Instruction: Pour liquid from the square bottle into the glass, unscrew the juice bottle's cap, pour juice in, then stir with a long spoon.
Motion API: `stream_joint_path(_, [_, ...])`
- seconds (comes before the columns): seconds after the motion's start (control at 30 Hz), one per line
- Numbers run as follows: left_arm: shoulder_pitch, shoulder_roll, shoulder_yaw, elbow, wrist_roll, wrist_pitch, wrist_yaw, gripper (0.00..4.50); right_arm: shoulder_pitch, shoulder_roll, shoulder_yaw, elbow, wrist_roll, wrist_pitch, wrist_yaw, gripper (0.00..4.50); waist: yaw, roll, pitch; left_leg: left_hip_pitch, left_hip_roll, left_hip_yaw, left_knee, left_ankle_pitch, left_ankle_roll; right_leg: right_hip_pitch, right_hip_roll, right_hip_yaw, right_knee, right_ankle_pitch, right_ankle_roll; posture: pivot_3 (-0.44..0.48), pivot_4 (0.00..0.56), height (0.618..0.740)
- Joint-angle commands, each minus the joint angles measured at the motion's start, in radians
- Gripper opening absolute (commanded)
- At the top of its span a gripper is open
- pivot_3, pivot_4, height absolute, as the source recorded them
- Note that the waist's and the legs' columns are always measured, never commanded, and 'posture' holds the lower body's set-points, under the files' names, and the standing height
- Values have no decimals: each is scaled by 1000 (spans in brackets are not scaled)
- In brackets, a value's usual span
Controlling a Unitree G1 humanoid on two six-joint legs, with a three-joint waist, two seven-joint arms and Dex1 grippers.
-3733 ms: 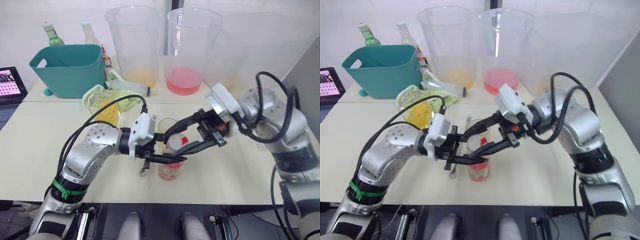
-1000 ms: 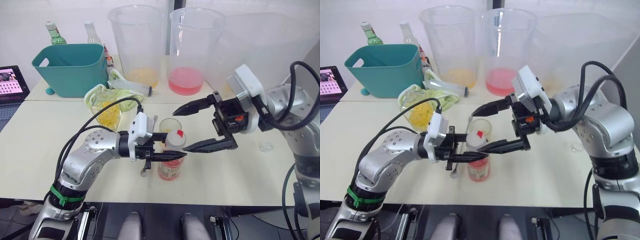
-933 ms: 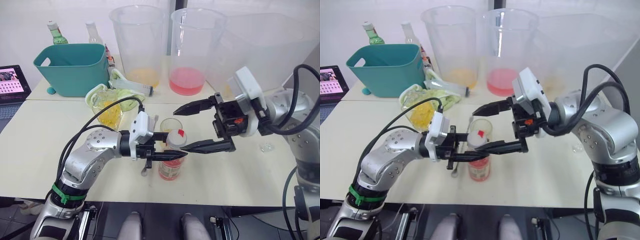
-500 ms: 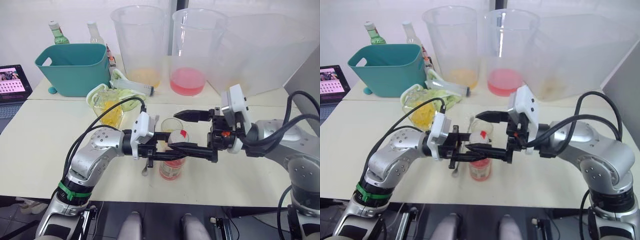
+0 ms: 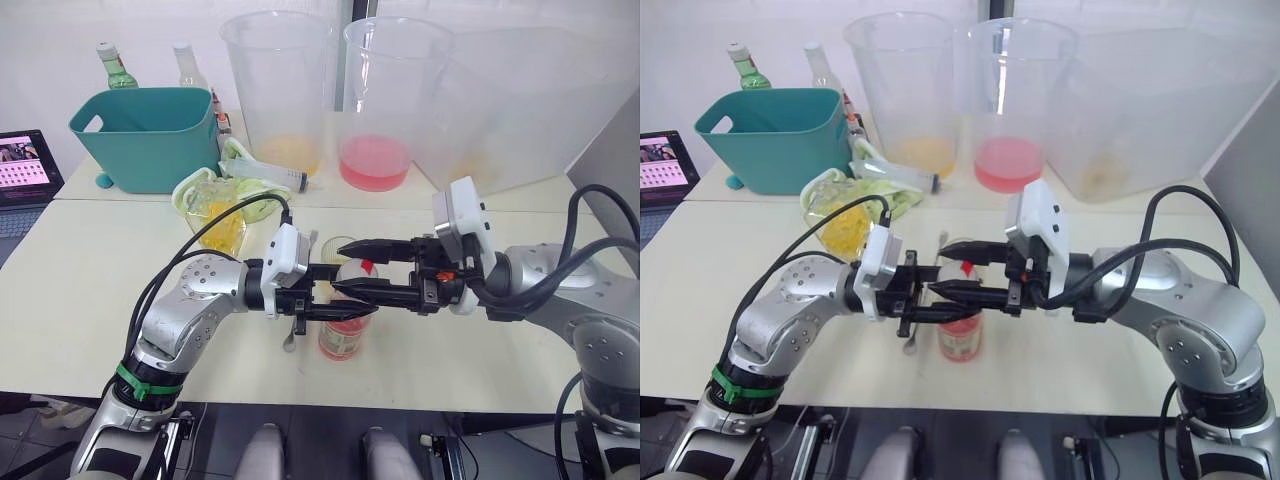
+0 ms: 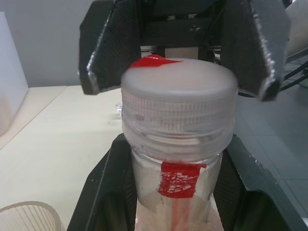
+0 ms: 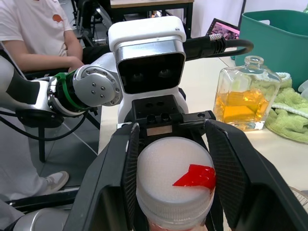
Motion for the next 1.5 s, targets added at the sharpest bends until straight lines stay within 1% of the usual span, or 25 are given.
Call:
stream_joint_path(0.03, [26, 23, -30, -11, 30, 50, 20, 1534, -44, -23, 66, 51, -58, -63, 160, 1635, -2, 0, 0, 0, 0, 0, 0, 0, 0, 0, 0, 0, 0, 0, 0, 0, 150, 733])
stream_joint_path(0.1, [39, 49, -14, -50, 10, 86, 33, 1534, -107, -17, 124, 123, -111, -133, 305, 1635, -5, 0, 0, 0, 0, 0, 0, 0, 0, 0, 0, 0, 0, 0, 0, 0, 150, 733])
stream_joint_path(0.23, [35, 104, 23, -102, -47, 162, 29, 1534, -233, 16, 236, 296, -235, -256, 526, 1635, -14, 0, 0, 1, 1, 0, -1, 0, 0, 0, 1, 0, 0, 0, 0, 0, 150, 733])
stream_joint_path(0.27, [30, 115, 29, -108, -48, 167, 30, 1534, -271, 28, 264, 344, -257, -286, 600, 1635, -16, 0, 0, 2, 1, 0, -1, 0, 0, 0, 1, 0, 1, 0, 0, 0, 150, 733])
stream_joint_path(0.33, [25, 123, 35, -114, -47, 171, 44, 1534, -330, 51, 298, 415, -293, -354, 725, 1635, -23, 0, 0, 2, 1, 0, -1, 0, 0, 0, 1, 0, 1, 0, 0, 0, 150, 733])
stream_joint_path(0.4, [24, 124, 41, -119, -51, 177, 53, 1534, -380, 74, 316, 478, -311, -398, 818, 1635, -29, 0, 0, 1, 1, 0, -1, 0, 0, 0, 1, 0, 1, 0, 0, 0, 150, 733])
stream_joint_path(0.47, [24, 122, 45, -123, -55, 183, 62, 1534, -415, 76, 334, 520, -314, -426, 859, 1635, -30, 0, 0, 1, 1, 0, -2, 0, 0, -1, 0, 0, 1, 0, 0, 0, 150, 733])
stream_joint_path(0.6, [24, 114, 50, -132, -64, 190, 81, 1534, -465, 58, 346, 566, -270, -407, 864, 1635, -30, 0, 0, 1, 1, 0, -2, 0, 0, -1, 0, 0, 2, 0, 0, 0, 150, 733])
stream_joint_path(0.63, [24, 113, 51, -134, -68, 193, 84, 1534, -473, 56, 345, 572, -264, -400, 864, 2649, -30, 0, 0, 1, 1, 0, -2, 0, 0, -1, 0, 0, 2, 0, 0, 0, 150, 733])
stream_joint_path(0.67, [21, 112, 49, -135, -71, 196, 86, 1534, -476, 56, 335, 574, -266, -390, 864, 2994, -30, 0, 0, 1, 1, 0, -2, 0, 0, -2, 0, 0, 2, 0, 0, 0, 150, 733])
stream_joint_path(0.7, [17, 111, 48, -135, -73, 199, 87, 1534, -473, 61, 309, 564, -268, -383, 849, 3255, -30, 0, 0, 1, 1, 0, -2, 0, 0, -2, 0, 0, 2, 0, 0, 0, 150, 733])
stream_joint_path(0.73, [12, 108, 46, -135, -75, 202, 90, 1534, -465, 61, 283, 548, -264, -373, 829, 3646, -30, 0, 0, 1, 1, 0, -2, 0, 0, -2, 0, 0, 2, 0, 0, 0, 150, 733])
stream_joint_path(0.8, [3, 102, 41, -135, -79, 208, 94, 1534, -448, 55, 249, 525, -269, -363, 791, 4282, -29, 0, 0, 0, 0, 0, -2, 0, 0, -2, 0, 0, 2, 0, 0, 0, 150, 733])
stream_joint_path(0.87, [-8, 94, 35, -133, -84, 213, 97, 1534, -421, 35, 211, 488, -258, -319, 737, 4282, -27, 0, 0, 0, 0, 0, -2, 0, 0, -2, 0, 0, 2, 0, 0, 0, 150, 733])
stream_joint_path(0.97, [-30, 61, 32, -113, -93, 225, 112, 1534, -340, 6, 129, 388, -251, -237, 579, 4282, -19, 0, 0, -1, 0, -1, -2, 0, 0, -2, 0, -1, 2, 0, 0, 0, 150, 733])
stream_joint_path(1.13, [-50, 34, 20, -70, -87, 218, 80, 1534, -191, -18, 5, 177, -136, -53, 339, 4282, -12, 0, 0, -2, 0, -1, -1, 0, 0, -3, 0, -1, 2, 0, 0, 0, 150, 733])
stream_joint_path(1.2, [-56, 26, 2, -36, -65, 191, 49, 1534, -146, -11, -38, 105, -93, 21, 209, 4282, -7, 0, 0, -2, 0, -1, -1, 0, 0, -3, 0, -1, 2, 0, 0, 0, 150, 733])
stream_joint_path(1.33, [-64, 6, -15, 14, -45, 151, 16, 1534, -90, 15, -95, -3, 8, 98, 23, 4282, -3, 0, 0, -2, 0, 0, -1, 0, 0, -2, 0, 0, 1, 0, 0, 0, 150, 733])
stream_joint_path(1.4, [-70, -4, -23, 37, -29, 131, 0, 1534, -70, 19, -106, -40, 42, 120, -45, 4282, 1, 0, 0, -2, 0, 0, -1, 0, 0, -2, 0, 0, 1, 0, 0, 0, 150, 733])
stream_joint_path(1.5, [-76, -21, -32, 64, -2, 100, -10, 1534, -46, 15, -110, -67, 68, 129, -110, 4282, 1, 0, 0, -3, -1, -1, 0, 0, 0, -2, 0, 0, 0, 0, 0, 0, 150, 733])
